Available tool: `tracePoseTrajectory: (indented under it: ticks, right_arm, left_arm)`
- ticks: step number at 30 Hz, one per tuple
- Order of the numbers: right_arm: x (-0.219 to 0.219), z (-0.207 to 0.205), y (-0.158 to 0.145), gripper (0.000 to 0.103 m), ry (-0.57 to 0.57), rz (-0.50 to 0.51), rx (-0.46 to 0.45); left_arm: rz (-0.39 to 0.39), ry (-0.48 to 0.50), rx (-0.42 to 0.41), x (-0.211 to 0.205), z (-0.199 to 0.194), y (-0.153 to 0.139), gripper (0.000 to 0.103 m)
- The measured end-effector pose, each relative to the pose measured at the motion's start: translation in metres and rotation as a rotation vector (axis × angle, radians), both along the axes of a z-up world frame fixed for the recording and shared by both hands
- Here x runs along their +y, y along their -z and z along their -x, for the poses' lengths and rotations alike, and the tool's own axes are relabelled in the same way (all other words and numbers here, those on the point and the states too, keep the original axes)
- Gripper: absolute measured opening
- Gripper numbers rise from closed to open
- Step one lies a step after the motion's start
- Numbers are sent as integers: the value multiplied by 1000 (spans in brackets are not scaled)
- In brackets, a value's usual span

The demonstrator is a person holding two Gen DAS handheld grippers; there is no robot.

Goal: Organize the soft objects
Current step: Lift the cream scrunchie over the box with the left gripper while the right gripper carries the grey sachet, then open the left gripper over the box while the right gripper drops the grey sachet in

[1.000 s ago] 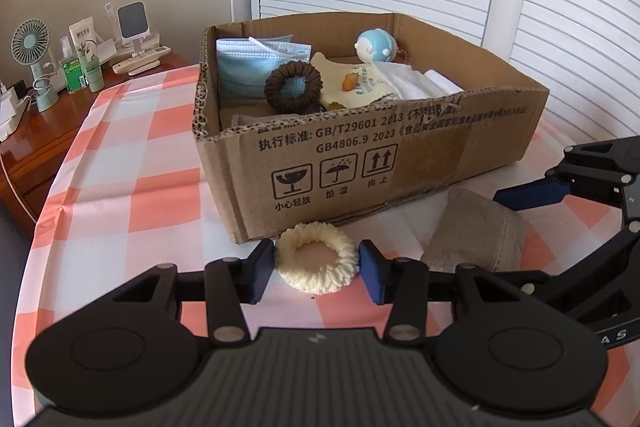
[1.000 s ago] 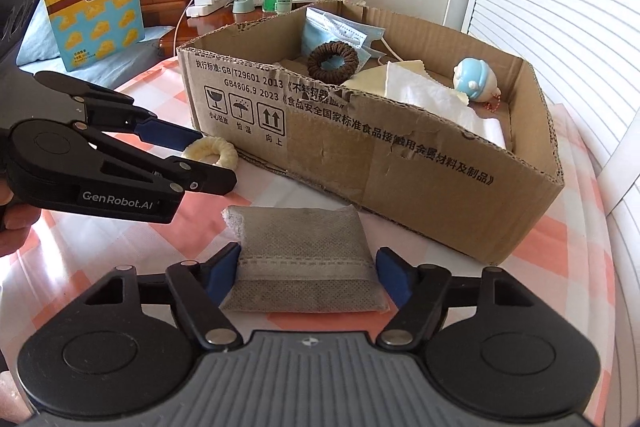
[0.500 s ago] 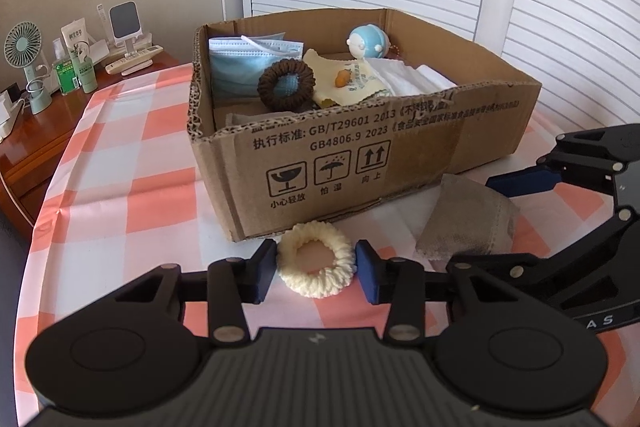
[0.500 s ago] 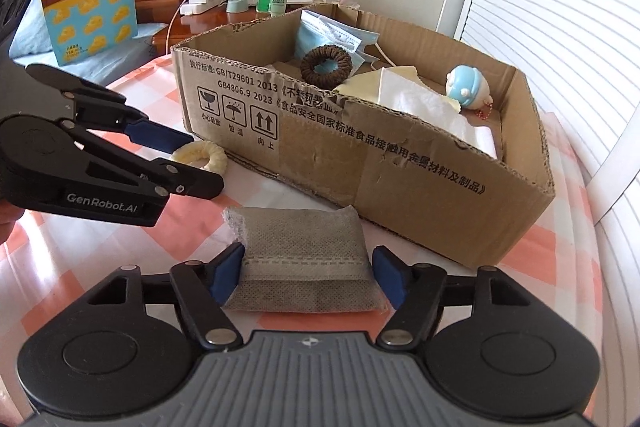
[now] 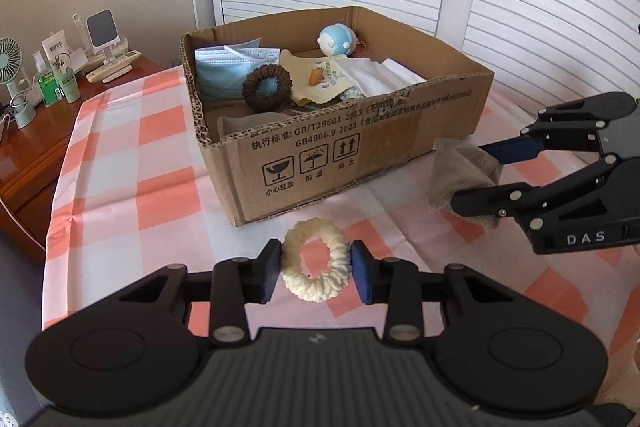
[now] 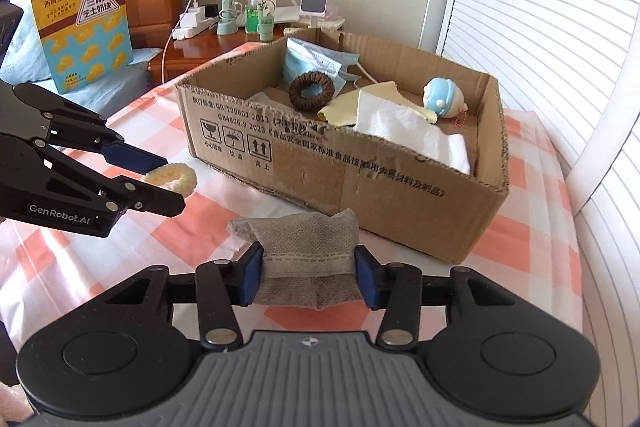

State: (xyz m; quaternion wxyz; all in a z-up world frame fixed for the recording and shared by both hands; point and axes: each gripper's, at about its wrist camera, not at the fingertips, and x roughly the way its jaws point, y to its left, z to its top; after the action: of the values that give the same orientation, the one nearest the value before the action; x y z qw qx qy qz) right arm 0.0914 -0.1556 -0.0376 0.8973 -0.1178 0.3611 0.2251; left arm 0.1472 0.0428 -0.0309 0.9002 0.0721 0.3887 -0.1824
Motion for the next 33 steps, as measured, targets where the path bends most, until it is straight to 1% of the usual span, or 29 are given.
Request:
tracePoseTrajectory:
  ticks: [5, 11, 14, 17, 22, 24, 25, 26, 27, 28, 30, 31, 33]
  right_arm:
    - [-3, 15, -23, 53, -14, -7, -44]
    - [-9, 24, -52, 52, -23, -33, -88]
    - [-12, 23, -63, 53, -15, -44, -111]
    - [-14, 20, -70, 53, -4, -51, -130]
    - [-20, 11, -77, 53, 17, -56, -146]
    - [-23, 6, -78, 53, 26, -61, -145]
    - [-25, 5, -78, 53, 31, -62, -147]
    - [-27, 3, -78, 53, 37, -61, -148]
    - [-28, 2, -79, 53, 39, -58, -149]
    - [-28, -1, -79, 53, 44, -56, -151]
    - [-29, -5, -79, 53, 50, -52, -150]
    - [-29, -7, -79, 53, 52, -50, -150]
    - [-29, -12, -78, 53, 60, -47, -148]
  left_arm:
    - [16, 39, -6, 3, 10, -22, 36]
    - [30, 74, -77, 0, 9, -58, 36]
    - [36, 86, -114, -6, -3, -73, 36]
    - [27, 90, -142, -13, -20, -81, 36]
    - [32, 83, -143, -27, -55, -80, 37]
    - [45, 80, -135, -32, -66, -76, 39]
    - [50, 79, -133, -34, -70, -74, 49]
    - [51, 89, -134, -36, -72, -72, 70]
    - [43, 100, -133, -39, -73, -69, 80]
    - [33, 101, -141, -41, -73, -67, 92]
    - [16, 81, -188, -43, -64, -66, 94]
    - [22, 84, -198, -42, -59, -67, 94]
    - [46, 81, -183, -38, -51, -69, 98]
